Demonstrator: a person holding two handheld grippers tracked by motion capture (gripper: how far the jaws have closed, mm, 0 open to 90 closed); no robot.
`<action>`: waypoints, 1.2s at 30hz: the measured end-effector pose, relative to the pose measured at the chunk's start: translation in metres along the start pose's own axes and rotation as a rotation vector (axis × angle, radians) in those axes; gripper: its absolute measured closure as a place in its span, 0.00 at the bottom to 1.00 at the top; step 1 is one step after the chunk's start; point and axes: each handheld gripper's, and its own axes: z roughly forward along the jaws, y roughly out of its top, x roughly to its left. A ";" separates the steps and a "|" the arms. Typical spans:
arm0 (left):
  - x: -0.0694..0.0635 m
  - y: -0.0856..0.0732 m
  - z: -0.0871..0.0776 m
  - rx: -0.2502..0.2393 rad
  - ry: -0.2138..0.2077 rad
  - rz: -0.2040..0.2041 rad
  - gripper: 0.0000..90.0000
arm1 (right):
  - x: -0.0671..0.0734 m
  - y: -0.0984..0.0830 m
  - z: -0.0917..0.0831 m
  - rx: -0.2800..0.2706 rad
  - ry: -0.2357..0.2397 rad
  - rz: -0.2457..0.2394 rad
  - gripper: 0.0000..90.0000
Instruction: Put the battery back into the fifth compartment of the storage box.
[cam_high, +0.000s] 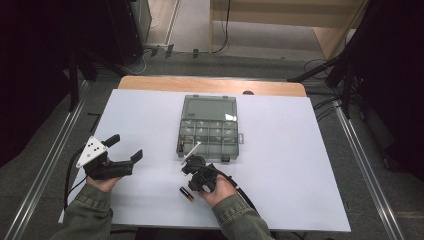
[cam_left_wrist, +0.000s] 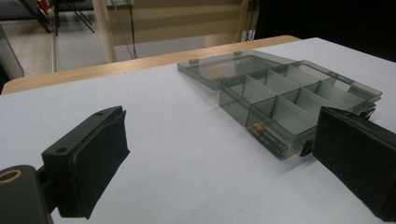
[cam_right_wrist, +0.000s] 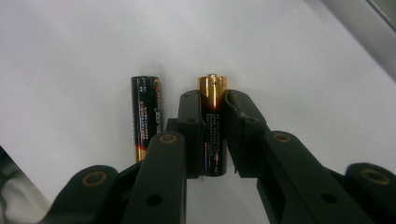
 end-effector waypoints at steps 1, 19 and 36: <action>0.000 0.000 0.000 -0.001 0.001 0.000 0.04 | 0.001 0.000 0.000 0.004 -0.002 0.005 0.86; 0.000 0.000 0.001 0.005 0.001 -0.002 0.04 | -0.004 -0.003 -0.011 -0.069 0.032 0.008 0.86; 0.001 0.000 0.000 0.006 0.000 -0.007 0.04 | -0.037 0.005 -0.039 -0.239 0.106 0.182 0.86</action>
